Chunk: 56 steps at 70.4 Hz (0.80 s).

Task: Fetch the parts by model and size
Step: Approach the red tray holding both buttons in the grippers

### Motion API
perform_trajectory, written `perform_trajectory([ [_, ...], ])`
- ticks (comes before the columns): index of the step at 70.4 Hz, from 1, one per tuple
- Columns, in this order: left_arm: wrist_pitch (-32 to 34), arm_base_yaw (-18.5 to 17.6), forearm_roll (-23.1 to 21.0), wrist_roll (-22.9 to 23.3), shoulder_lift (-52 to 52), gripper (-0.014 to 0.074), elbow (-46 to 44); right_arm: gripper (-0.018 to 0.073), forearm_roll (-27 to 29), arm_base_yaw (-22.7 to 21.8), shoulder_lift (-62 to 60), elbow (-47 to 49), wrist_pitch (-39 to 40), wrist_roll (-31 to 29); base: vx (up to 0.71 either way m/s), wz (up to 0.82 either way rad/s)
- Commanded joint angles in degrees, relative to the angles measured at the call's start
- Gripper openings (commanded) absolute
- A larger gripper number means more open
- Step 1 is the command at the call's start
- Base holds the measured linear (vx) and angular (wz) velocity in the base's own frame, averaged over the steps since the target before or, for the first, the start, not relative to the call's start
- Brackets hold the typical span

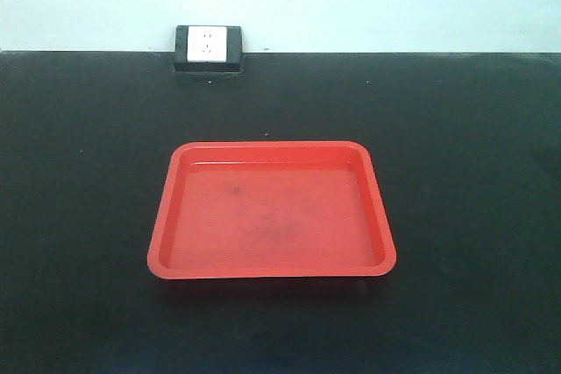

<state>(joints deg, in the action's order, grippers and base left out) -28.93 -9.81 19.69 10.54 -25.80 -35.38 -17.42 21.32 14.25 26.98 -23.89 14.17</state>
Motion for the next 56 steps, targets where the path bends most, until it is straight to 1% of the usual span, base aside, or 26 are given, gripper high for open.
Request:
perform_trajectory([
  [1, 4.5, 0.1, 0.4, 0.1, -0.3, -0.0006, -1.4, -0.0005, -0.9, -0.1, 1.2, 1.5, 4.9, -0.5, 0.0, 0.0],
  [56, 4.5, 0.1, 0.4, 0.1, -0.3, -0.0006, -1.4, -0.0005, -0.9, -0.1, 1.2, 1.5, 4.9, -0.5, 0.0, 0.0],
])
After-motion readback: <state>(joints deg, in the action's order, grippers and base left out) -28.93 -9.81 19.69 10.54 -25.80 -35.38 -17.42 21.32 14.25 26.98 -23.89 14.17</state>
